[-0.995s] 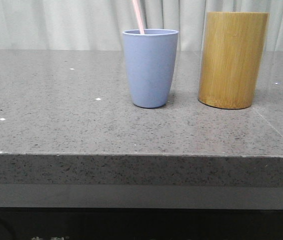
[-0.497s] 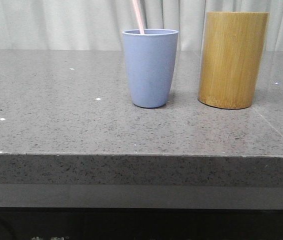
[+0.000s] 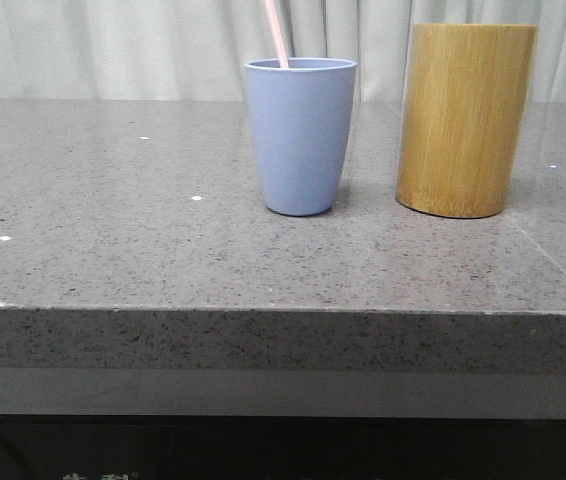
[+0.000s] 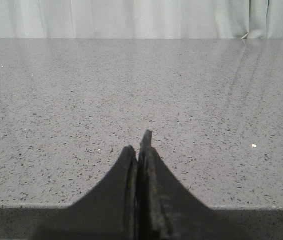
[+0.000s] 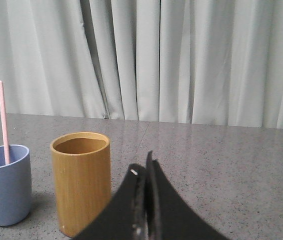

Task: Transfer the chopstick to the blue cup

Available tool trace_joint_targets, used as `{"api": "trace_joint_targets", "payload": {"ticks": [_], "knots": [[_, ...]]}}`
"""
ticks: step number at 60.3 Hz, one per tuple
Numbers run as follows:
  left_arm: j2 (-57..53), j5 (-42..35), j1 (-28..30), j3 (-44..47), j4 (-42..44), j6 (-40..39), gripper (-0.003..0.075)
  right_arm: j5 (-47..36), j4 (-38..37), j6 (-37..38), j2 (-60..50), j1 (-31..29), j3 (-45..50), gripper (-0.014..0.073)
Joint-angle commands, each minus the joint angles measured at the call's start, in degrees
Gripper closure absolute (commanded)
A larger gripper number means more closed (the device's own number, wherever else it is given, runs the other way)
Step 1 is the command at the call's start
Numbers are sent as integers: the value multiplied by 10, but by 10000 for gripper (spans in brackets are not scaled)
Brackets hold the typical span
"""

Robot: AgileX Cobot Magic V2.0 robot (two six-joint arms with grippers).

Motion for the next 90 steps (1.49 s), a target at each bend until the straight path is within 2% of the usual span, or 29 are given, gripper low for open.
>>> {"api": "trace_joint_targets", "payload": {"ticks": [1, 29, 90], "knots": [[-14, -49, 1, 5, -6, -5, 739, -43, -7, -3, 7, -4, 3, 704], [-14, -49, 1, 5, -6, -5, 739, -49, -7, -3, -58, -4, 203, 704], [-14, -49, 1, 5, -6, -5, 739, -41, -7, -3, -73, -23, 203, 704]]}}
